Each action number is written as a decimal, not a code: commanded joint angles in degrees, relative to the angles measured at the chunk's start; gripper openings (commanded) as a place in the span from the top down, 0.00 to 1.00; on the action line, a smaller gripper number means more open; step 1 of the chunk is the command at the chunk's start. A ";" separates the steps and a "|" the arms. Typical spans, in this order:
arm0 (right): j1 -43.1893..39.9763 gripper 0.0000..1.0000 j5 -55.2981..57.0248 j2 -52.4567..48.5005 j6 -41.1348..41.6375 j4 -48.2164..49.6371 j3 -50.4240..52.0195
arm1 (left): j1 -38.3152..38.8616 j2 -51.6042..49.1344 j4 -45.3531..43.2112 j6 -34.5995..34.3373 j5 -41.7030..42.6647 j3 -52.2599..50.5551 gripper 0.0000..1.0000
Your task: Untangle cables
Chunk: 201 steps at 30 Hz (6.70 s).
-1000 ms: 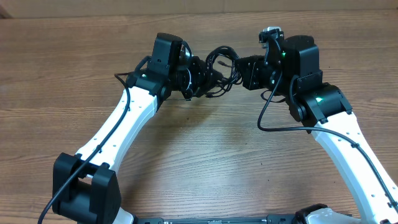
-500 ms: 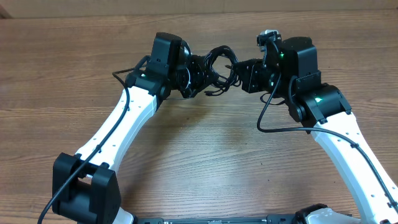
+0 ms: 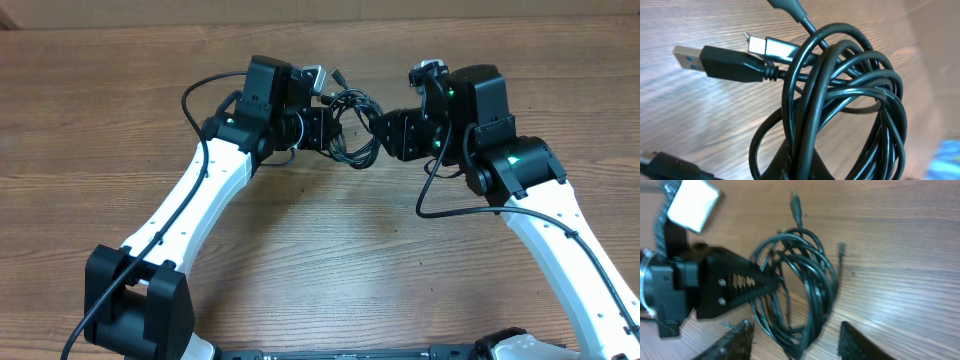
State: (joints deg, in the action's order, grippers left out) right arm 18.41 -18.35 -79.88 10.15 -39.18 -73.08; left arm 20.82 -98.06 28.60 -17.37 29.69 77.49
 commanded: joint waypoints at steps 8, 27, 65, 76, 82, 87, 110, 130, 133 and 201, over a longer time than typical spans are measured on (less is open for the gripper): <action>-0.15 0.45 2.84 1.31 -16.68 -5.51 -1.53 | 0.11 -0.20 5.42 31.85 -9.51 0.66 0.96; -0.15 0.45 2.82 -1.81 -28.33 -9.25 -0.26 | 0.09 -0.20 5.42 52.30 4.46 0.66 0.96; -0.04 0.44 -3.04 -4.37 -12.28 -8.63 -0.26 | -0.63 -0.20 1.14 22.47 -6.14 0.66 0.96; -0.04 0.48 -6.82 -4.76 -8.61 -4.48 -0.26 | -0.52 -0.20 1.11 -1.79 -6.14 0.66 0.96; -0.04 0.48 -6.82 -6.05 -7.50 -1.92 -0.26 | 0.31 -0.20 1.38 -4.57 -6.14 0.66 0.96; -0.04 0.49 -6.78 -7.21 -7.52 -1.14 -0.26 | 2.08 -0.20 1.36 -5.01 -6.29 0.66 0.96; -0.04 0.93 -0.50 -9.64 -7.56 -0.26 -0.26 | 3.23 -0.20 1.36 -8.37 -5.49 0.66 0.96; -0.04 0.96 -4.90 -9.70 -7.52 -3.61 -0.26 | 3.19 -0.20 3.58 -27.65 -20.02 0.66 0.96; -0.04 0.96 -4.90 -9.70 -7.52 -4.70 -0.26 | 3.17 -0.20 4.83 -33.62 -23.04 0.66 0.96; -0.04 0.95 -3.56 -9.99 -15.13 1.36 0.07 | 1.11 -0.20 3.89 -14.58 -1.29 0.66 0.96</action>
State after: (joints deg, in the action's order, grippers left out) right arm 18.31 -21.63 -89.60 -4.54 -38.17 -73.06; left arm 22.02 -98.06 33.06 -32.82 25.69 77.49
